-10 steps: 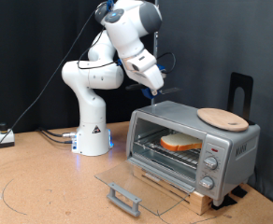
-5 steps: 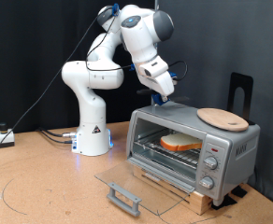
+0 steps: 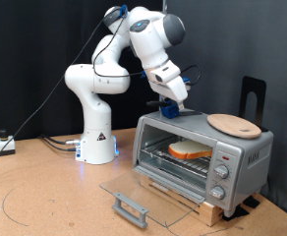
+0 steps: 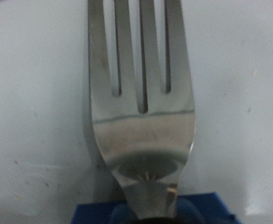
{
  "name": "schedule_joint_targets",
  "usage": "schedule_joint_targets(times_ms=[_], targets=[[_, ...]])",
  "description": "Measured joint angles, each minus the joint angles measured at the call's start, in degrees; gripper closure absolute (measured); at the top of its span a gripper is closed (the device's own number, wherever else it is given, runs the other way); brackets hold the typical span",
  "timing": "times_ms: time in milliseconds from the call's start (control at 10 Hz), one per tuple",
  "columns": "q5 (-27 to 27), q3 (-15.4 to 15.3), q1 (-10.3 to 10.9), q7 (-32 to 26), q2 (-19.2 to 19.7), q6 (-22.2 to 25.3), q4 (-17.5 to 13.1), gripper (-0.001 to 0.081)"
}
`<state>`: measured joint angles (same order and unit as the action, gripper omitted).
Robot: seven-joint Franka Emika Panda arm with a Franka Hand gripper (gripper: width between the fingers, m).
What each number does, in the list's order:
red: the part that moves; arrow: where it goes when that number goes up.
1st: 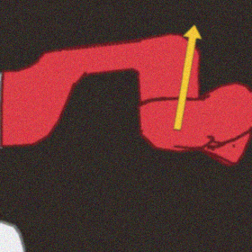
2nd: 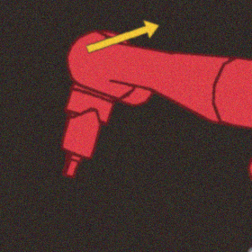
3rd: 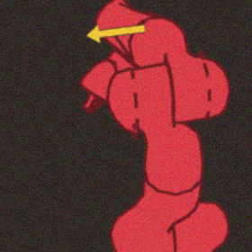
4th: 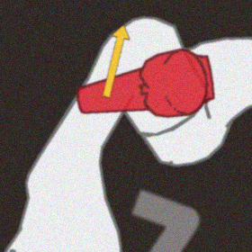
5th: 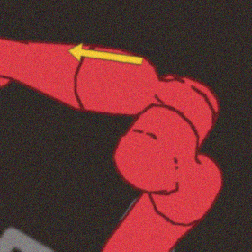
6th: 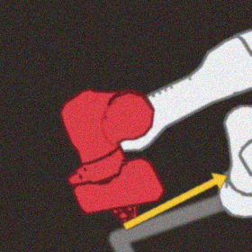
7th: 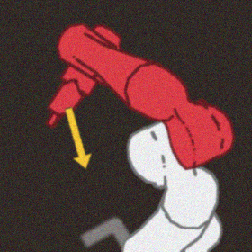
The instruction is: Make a piece of toast with the oven
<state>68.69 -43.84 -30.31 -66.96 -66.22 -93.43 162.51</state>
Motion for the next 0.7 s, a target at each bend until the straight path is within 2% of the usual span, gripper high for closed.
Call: schedule_joint_targets(times_ms=[200,400,600,700], targets=[[-1.3,6.1,0.0,-0.5,0.0,3.7,-0.8,0.0003],[-4.9,10.5,-0.2,-0.5,0.0,6.1,-1.8,-0.0003],[-5.1,10.3,-0.4,-1.0,0.2,6.1,-2.0,-0.0003],[-5.9,11.0,-1.2,-2.1,1.3,6.1,-2.4,-0.0003]])
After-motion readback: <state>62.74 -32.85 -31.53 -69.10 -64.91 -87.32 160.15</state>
